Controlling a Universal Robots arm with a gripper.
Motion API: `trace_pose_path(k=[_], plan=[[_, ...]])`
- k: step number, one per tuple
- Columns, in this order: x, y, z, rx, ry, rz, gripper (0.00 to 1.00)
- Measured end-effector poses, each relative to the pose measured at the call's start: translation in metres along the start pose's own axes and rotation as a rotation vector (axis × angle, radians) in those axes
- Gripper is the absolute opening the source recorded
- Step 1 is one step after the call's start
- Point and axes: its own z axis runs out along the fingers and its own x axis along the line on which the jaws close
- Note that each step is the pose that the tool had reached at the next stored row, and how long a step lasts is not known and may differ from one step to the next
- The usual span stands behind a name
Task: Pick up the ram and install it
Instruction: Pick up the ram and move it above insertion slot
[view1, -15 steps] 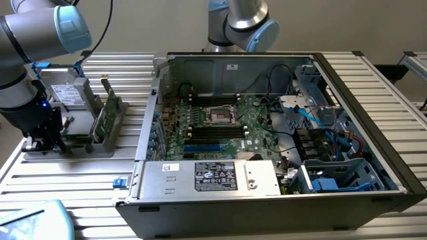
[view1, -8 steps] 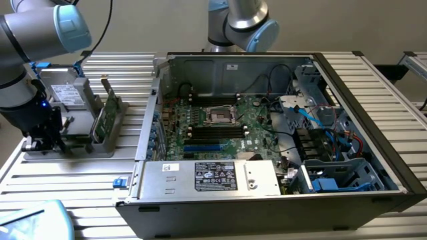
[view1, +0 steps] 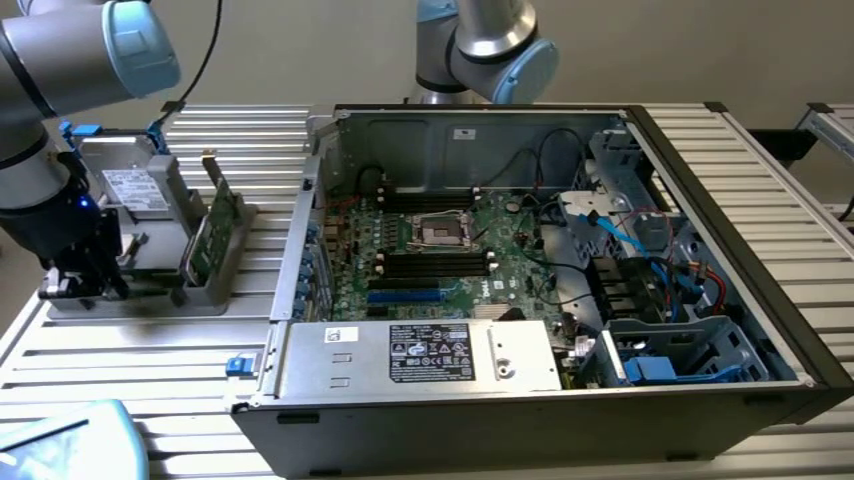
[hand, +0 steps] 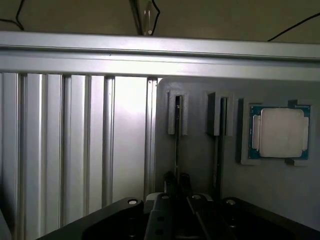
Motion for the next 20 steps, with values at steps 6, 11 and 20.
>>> trace_pose_path(k=[6, 11, 20], plan=[[0.0, 0.0002, -0.0065, 0.0001, -0.0002, 0.0, 0.14], [0.0, 0.0005, -0.0134, -0.0004, 0.0, 0.0, 0.14], [-0.001, 0.0011, -0.0299, -0.0037, 0.0, 0.0, 0.14]])
